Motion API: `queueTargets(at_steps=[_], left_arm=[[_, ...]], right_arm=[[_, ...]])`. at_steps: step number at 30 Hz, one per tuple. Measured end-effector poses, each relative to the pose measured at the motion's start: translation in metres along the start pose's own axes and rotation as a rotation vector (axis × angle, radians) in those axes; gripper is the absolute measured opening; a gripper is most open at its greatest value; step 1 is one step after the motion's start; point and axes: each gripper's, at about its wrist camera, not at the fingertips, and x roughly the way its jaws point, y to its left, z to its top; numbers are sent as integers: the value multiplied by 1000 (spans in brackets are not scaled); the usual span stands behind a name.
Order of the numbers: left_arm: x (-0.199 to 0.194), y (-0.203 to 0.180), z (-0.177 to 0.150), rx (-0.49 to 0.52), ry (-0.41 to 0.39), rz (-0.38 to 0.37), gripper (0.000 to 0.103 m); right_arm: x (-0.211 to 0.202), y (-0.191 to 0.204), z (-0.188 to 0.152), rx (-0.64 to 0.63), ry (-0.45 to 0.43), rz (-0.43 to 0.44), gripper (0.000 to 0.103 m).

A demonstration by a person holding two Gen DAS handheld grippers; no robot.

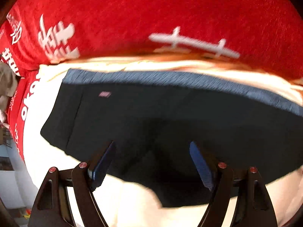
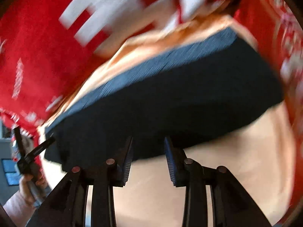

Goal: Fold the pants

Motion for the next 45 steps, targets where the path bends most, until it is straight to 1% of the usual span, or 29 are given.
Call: queueTargets(at_steps=[2,4,5,6,7,8,11,13,15,16,17,18,19,20,22,23,24,25,27,29,33,36,38,39,40,41,42,43,45], left_arm=[[4,12,-5,13,4,-7,81],[11,28,-9,30,5,-17,81],[7,30,-19,39,3,-20,81],[8,38,-22,49,-1,-20,81],[10,49,-21,55,-6,-20,81],[16,55,-11,60,-13,-19,81],[31,92,3,93,-52,1,81],[49,117,11,105,-59,34,81],[71,141,18,95,-46,44,81],[77,149,18,89,-41,39,81],[81,156,19,84,-46,12,82],[83,162,19,81,-54,-11,88],[85,165,19,80,-59,-11,93],[87,170,19,76,-62,-30,93],[93,180,20,42,-53,-79,94],[95,185,21,26,-51,-87,94],[96,190,23,18,-48,-86,94],[97,195,24,14,-45,-89,94],[100,204,23,7,-40,-106,94],[103,211,23,4,-37,-120,95],[102,209,23,22,-41,-93,95],[91,202,22,34,-40,-54,94],[74,192,17,55,-58,-58,94],[63,183,13,68,-70,-72,94],[54,174,11,84,-81,-92,94],[46,162,8,104,-93,-117,94],[38,146,5,125,-106,-148,94],[34,132,3,136,-110,-180,94],[35,93,0,153,-88,-251,94]], right_arm=[[10,28,-20,-2,38,67,37],[35,60,-39,-6,81,146,39],[47,76,-50,-7,103,189,40],[60,90,-60,0,125,232,41],[76,104,-71,11,143,263,41],[92,118,-81,35,168,306,41],[125,145,-103,114,206,401,41],[149,161,-113,160,203,440,41],[168,170,-115,182,188,452,41],[172,172,-115,182,171,454,41],[171,168,-113,181,158,453,41],[174,170,-111,187,146,458,41],[175,168,-110,197,141,468,41],[180,173,-109,204,140,469,41],[184,175,-103,218,142,464,41],[187,178,-98,225,148,455,38],[187,184,-92,218,148,424,12],[184,189,-88,194,140,408,8],[166,209,-83,99,92,392,7],[155,212,-90,64,74,363,7],[171,192,-110,104,113,261,5],[176,181,-116,153,130,271,5],[165,181,-114,127,151,219,6],[155,180,-112,96,162,193,7],[147,178,-110,70,153,181,7],[131,178,-104,16,119,138,9],[121,178,-98,-24,94,99,13],[110,179,-89,-76,55,49,21],[97,178,-68,-140,-6,-32,27]])
